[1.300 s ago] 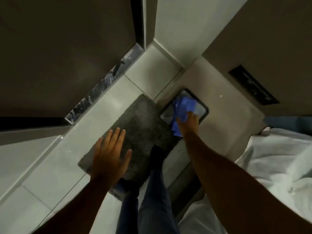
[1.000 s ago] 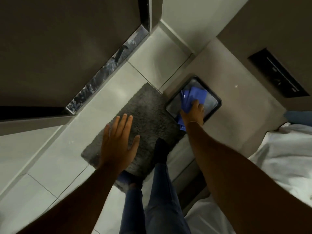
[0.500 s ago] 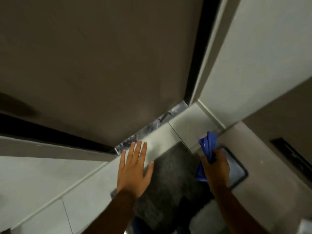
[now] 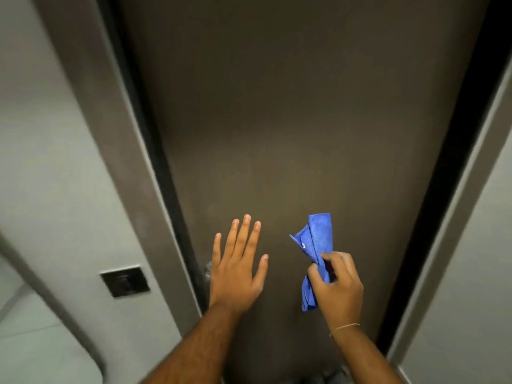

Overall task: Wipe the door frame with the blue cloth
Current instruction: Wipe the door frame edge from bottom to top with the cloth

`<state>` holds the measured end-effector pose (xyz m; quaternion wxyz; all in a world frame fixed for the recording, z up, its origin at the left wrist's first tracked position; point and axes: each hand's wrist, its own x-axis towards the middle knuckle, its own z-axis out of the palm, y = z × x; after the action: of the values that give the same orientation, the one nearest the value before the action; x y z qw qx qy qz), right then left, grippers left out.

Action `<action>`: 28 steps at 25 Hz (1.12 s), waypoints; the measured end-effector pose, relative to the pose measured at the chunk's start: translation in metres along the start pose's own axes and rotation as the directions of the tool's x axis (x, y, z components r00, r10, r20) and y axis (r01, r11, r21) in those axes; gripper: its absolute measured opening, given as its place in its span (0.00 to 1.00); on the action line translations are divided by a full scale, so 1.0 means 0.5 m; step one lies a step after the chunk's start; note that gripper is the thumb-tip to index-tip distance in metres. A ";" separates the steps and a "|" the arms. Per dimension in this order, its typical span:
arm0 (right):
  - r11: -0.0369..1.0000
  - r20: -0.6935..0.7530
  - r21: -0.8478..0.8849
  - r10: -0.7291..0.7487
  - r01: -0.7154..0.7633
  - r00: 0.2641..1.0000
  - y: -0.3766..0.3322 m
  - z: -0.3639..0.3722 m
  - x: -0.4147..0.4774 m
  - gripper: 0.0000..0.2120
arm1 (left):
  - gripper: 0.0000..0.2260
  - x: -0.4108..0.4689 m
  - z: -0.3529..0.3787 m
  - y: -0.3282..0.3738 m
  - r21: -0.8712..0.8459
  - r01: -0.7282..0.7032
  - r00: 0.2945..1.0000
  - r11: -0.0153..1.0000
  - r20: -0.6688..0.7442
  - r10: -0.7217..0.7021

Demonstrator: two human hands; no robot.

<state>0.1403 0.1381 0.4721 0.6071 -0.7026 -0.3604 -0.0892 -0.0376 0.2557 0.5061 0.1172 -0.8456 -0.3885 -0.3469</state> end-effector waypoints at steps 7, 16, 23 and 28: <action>0.925 -0.008 0.185 -0.337 0.333 0.941 -0.373 0.167 0.012 0.14 | 0.32 0.150 -0.323 -0.262 0.086 0.253 0.888 0.964 -0.415 -0.197; 0.775 0.188 0.060 -0.628 0.630 0.755 -0.517 0.428 -0.083 0.24 | 0.28 0.256 -0.449 -0.543 0.036 0.247 0.852 0.968 -0.484 -0.199; 0.682 0.027 -0.018 -0.730 0.731 0.682 -0.480 0.550 -0.090 0.17 | 0.31 0.325 -0.363 -0.599 0.067 0.181 0.836 0.981 -0.537 -0.118; 0.716 -0.082 -0.155 -0.696 0.681 0.713 -0.468 0.612 -0.083 0.07 | 0.31 0.337 -0.305 -0.616 0.129 0.171 0.780 0.977 -0.623 -0.054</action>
<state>-0.1292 0.4030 0.5574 0.5120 -0.5430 -0.5490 -0.3763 -0.2635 0.4881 0.7098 0.2917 -0.6473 -0.4084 -0.5737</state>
